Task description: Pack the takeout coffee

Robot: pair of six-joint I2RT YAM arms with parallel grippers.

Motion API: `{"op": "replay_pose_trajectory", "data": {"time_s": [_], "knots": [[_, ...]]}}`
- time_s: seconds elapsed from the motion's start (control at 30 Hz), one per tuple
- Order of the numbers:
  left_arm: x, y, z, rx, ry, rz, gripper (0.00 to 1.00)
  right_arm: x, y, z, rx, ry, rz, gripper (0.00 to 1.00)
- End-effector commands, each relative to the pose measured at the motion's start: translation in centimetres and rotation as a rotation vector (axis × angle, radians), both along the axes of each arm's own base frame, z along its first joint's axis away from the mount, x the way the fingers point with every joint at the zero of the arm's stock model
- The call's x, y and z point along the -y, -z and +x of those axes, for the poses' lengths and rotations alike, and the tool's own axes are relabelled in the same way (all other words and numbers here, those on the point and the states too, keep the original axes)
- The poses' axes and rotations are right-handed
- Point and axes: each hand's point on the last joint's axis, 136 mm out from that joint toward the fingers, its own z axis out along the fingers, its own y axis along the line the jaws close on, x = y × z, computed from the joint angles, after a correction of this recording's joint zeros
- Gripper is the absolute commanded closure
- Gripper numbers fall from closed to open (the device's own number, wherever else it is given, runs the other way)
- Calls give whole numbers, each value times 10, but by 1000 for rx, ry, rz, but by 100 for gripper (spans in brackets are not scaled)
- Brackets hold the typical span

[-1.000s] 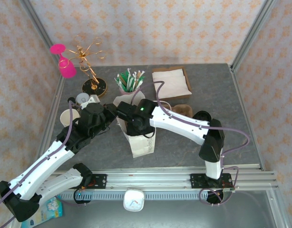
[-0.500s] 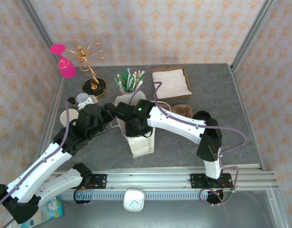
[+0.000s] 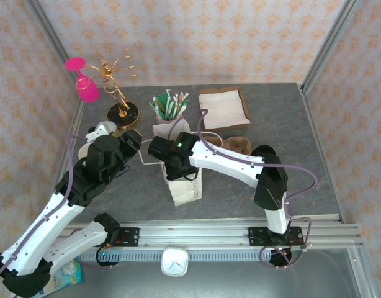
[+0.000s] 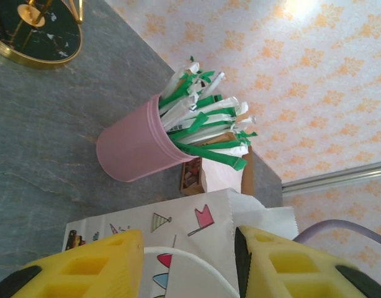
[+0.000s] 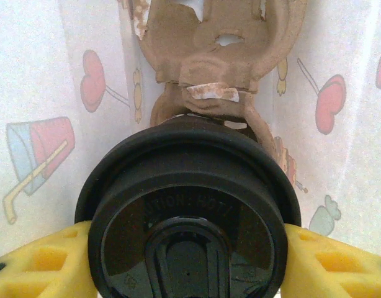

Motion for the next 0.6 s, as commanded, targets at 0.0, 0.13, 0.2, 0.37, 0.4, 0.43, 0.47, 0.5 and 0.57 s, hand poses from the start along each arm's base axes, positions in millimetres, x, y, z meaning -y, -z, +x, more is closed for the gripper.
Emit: {"op": "replay_pose_trajectory", "data": {"time_s": [0.0,0.13,0.2,0.37,0.4,0.43,0.47,0.5,0.57], "knots": [[-16,-9,-5,11,-40,44,56,27,21,2,-1,-1,-144,48],[-18,-8,-5,6,-40,48,56,35,26,2,2,5,-173,46],[-19,-8,-5,6,-43,50,56,38,29,2,-1,9,-184,46],[-19,-6,-5,3,-38,46,56,36,34,0,-6,12,-162,45],[-18,-5,-4,2,-36,46,55,34,35,0,-11,11,-155,44],[-18,-5,-3,1,-36,46,55,33,34,-1,-11,11,-148,43],[-18,-4,-3,-2,-33,46,55,32,33,0,-8,12,-147,42],[-17,-5,-3,0,-31,48,55,33,31,2,2,14,-146,41],[-16,-4,-2,-3,-27,49,55,32,25,4,13,20,-144,40]]}}
